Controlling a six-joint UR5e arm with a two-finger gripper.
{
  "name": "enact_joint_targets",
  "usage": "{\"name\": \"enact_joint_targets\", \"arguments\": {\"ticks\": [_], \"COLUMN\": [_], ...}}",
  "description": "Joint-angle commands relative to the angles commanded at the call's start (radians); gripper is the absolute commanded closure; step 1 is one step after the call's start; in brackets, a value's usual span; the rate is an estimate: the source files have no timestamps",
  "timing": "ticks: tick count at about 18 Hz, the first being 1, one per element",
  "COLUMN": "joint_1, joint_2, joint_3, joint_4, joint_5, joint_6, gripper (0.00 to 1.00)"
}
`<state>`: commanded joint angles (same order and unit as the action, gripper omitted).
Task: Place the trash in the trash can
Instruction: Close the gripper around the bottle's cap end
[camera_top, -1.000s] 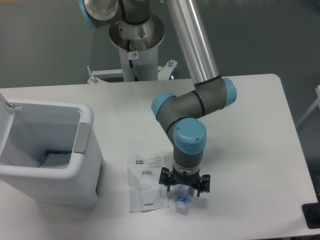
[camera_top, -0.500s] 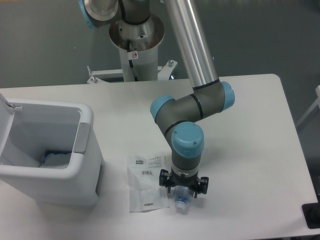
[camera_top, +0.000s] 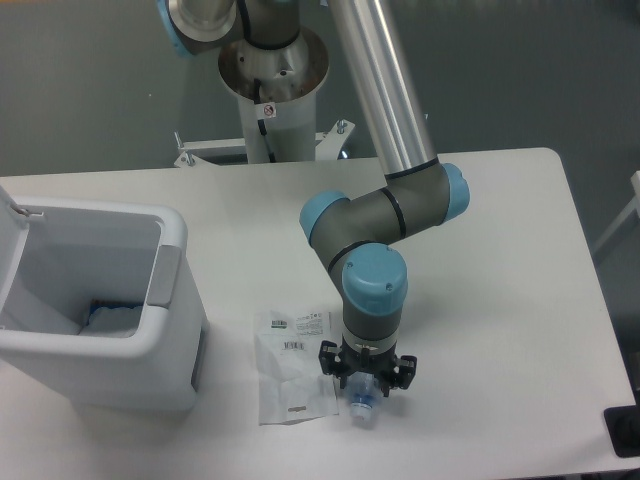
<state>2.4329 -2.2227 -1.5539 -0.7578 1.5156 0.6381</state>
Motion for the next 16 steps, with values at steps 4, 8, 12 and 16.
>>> {"name": "enact_joint_targets", "arguments": {"ticks": [4,8,12,16], "joint_1": [-0.002,0.0,-0.002,0.0], "joint_2": [0.002,0.002,0.005,0.005], "joint_3": [0.0,0.0,0.0,-0.002], "joint_4": [0.0,0.0,0.0,0.0], "joint_5": [0.0,0.0,0.0,-0.002], "joint_6": [0.0,-0.002,-0.002,-0.003], "gripper": [0.28,0.31,0.36,0.38]}}
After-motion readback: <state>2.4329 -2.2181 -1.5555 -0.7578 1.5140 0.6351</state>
